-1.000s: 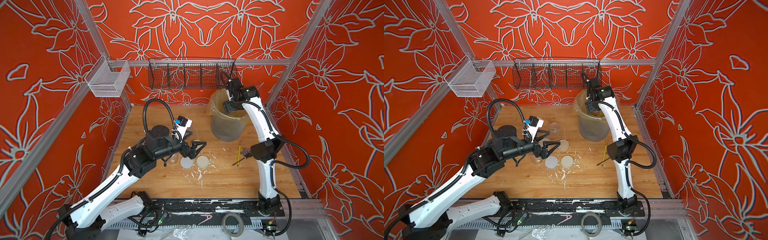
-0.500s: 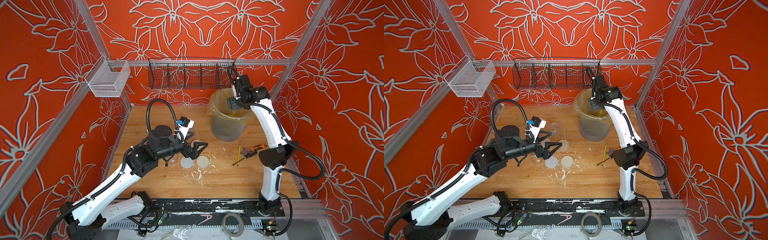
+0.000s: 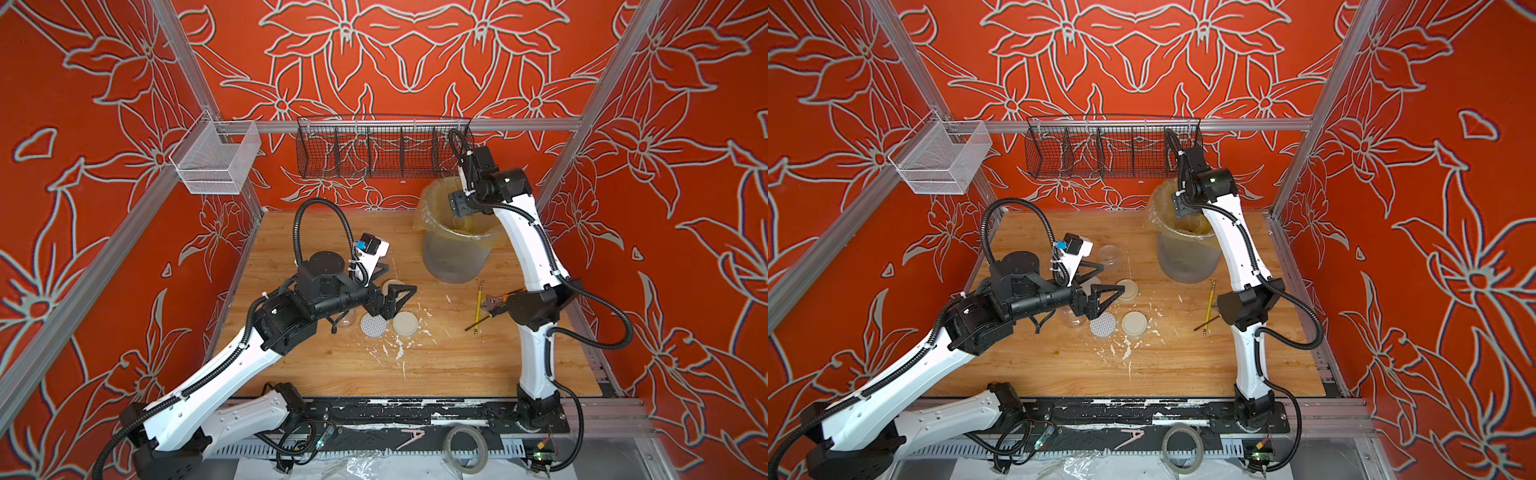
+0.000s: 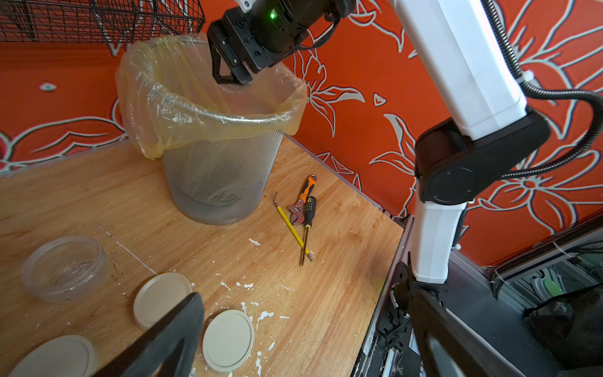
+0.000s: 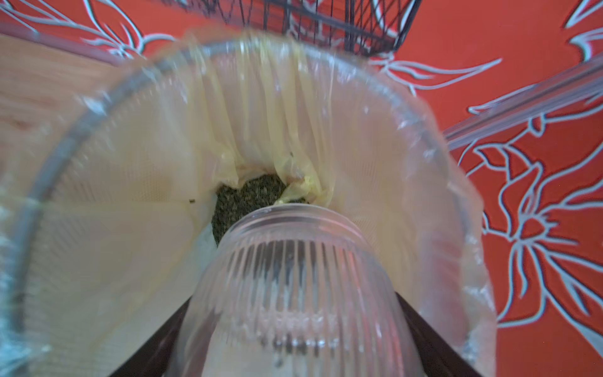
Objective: Empty moldy tea leaves from jars
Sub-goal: Pour the moldy tea leaves from the jar into the trash bin.
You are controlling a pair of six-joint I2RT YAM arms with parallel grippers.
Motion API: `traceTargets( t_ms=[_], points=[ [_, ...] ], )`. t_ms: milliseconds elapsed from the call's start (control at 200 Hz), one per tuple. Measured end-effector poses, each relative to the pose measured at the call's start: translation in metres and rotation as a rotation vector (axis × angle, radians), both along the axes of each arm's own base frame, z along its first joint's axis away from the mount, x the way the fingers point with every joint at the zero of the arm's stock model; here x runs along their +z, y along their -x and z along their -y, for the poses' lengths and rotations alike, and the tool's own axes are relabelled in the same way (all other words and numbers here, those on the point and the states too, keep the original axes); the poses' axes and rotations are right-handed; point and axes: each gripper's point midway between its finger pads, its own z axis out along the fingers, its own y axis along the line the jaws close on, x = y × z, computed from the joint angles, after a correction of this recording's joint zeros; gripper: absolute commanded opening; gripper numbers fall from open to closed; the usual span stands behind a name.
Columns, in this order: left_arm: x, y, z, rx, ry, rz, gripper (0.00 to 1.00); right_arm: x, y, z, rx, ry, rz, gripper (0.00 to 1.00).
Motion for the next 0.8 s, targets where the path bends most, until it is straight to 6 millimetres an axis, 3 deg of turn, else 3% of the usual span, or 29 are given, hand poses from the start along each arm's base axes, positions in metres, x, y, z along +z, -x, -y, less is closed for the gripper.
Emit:
traceTargets(
  t_ms=[160, 335, 531, 801],
  points=[
    [-0.004, -0.004, 0.006, -0.005, -0.008, -0.009, 0.97, -0.029, 0.009, 0.001, 0.032, 0.029, -0.121, 0.17],
    [-0.013, -0.008, 0.01, -0.005, -0.026, -0.03, 0.97, -0.068, 0.014, 0.016, 0.066, 0.277, -0.236, 0.17],
    [-0.01, -0.008, 0.009, 0.003, -0.018, -0.027, 0.97, -0.067, 0.007, 0.019, 0.181, 0.561, -0.241, 0.17],
    [-0.014, -0.009, 0.007, 0.011, -0.04, -0.027, 0.97, -0.063, -0.003, 0.016, 0.313, 0.707, -0.238, 0.17]
  ],
)
